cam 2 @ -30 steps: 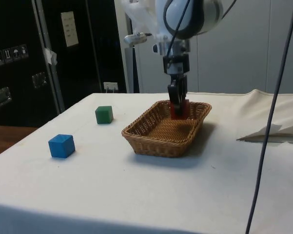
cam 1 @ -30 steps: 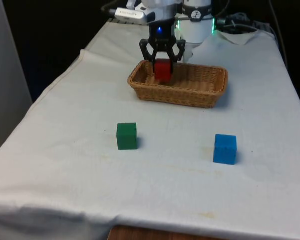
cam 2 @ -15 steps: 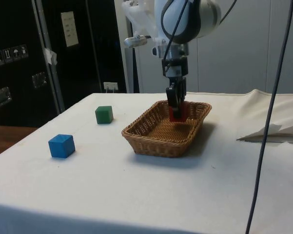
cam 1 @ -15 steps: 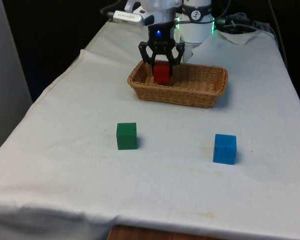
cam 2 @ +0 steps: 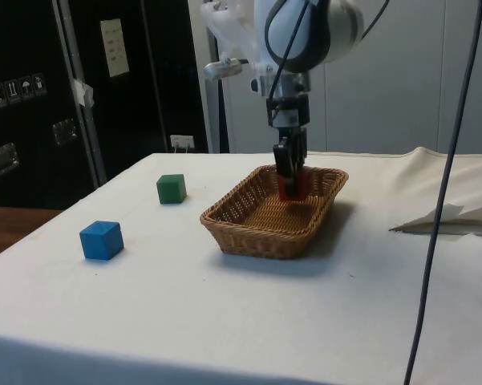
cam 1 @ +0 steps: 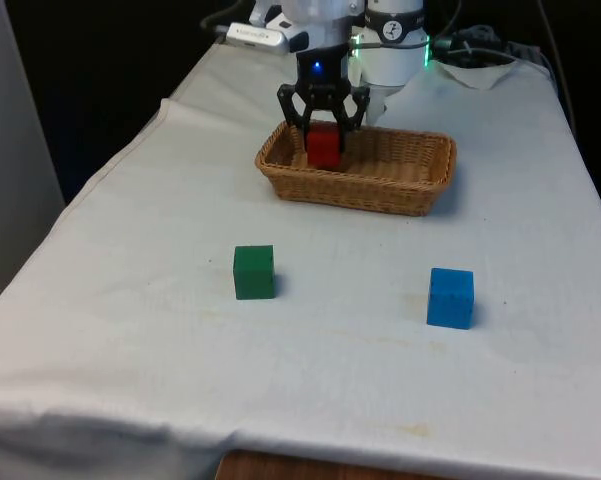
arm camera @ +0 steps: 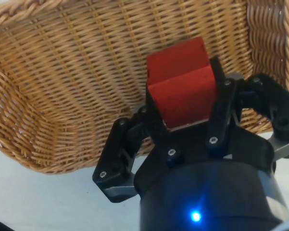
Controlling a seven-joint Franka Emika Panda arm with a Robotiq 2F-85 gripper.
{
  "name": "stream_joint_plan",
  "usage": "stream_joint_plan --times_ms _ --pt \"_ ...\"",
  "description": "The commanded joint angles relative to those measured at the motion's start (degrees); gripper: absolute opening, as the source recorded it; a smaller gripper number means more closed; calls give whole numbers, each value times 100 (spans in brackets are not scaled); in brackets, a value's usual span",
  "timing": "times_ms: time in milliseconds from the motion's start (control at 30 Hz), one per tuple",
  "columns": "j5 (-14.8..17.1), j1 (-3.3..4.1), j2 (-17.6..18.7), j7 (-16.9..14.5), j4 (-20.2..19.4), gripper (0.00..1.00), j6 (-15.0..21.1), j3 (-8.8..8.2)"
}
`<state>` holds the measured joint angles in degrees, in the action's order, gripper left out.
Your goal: Pick up exactly two blocks and place them into the basket.
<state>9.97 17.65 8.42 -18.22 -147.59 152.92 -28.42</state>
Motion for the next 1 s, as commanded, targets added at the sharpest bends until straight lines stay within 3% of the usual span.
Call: stream_joint_plan --times_ms 0,67,167,200,233,333,367,533,567,633,767,800,833,967 --pt "120 -11 74 -29 40 2 17 52" --pt "166 -23 172 -29 103 14 23 80" --pt "252 -29 281 -52 172 43 29 103" --pt "143 0 309 6 183 52 0 52" --pt "281 -29 309 -63 189 52 34 115" --pt "350 -29 372 -97 229 82 34 126" --pt "372 -29 390 -109 241 98 34 132" --pt "395 -29 401 -115 246 100 40 132" --pt "292 0 430 -40 264 100 0 86" --pt "378 -23 384 -103 246 100 29 120" --pt "201 63 201 92 258 100 -109 69" --pt "298 17 298 -11 275 100 -40 109" --pt "183 69 155 120 252 100 -143 63" --pt "46 92 -92 269 246 100 -309 86"
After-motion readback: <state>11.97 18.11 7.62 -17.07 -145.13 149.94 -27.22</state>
